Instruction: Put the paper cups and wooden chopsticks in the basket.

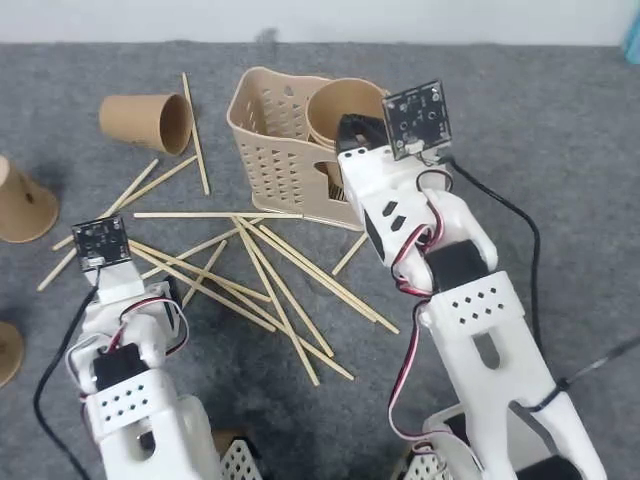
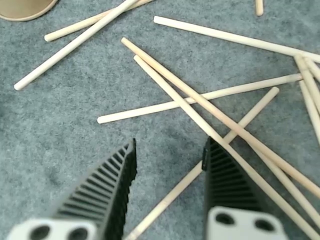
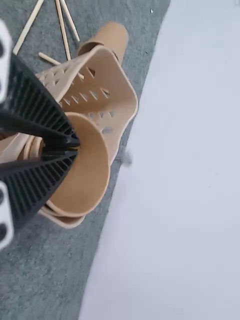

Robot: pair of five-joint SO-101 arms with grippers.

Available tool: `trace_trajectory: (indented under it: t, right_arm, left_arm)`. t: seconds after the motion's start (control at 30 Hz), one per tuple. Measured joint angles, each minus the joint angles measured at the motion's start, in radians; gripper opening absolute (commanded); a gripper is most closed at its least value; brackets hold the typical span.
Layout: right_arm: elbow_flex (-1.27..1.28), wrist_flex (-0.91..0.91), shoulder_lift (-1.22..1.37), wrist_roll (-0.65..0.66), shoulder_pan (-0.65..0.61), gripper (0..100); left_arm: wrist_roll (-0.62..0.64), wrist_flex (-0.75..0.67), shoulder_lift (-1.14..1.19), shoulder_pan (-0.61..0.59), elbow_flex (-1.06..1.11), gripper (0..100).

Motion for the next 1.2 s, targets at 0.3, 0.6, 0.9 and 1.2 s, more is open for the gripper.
trace_trajectory:
  t: [0.3,0.6,0.9,1.2]
  right_arm:
    - [0.06,-0.063,0.058,0.0,0.074,0.8]
    - [0.061,-0.066,0.063,0.0,0.077,0.8]
    - [0.051,0.044,-0.204,0.0,0.173,0.9]
    - [0.052,0.703,-0.358,0.0,0.267,0.9]
  left_arm:
    - [0.0,0.0,0.0,0.0,0.0,21]
    - [-0.002,0.0,0.0,0.0,0.0,21]
    - [-0.005,0.0,0.0,0.0,0.0,21]
    - [-0.005,0.0,0.0,-0.002,0.0,21]
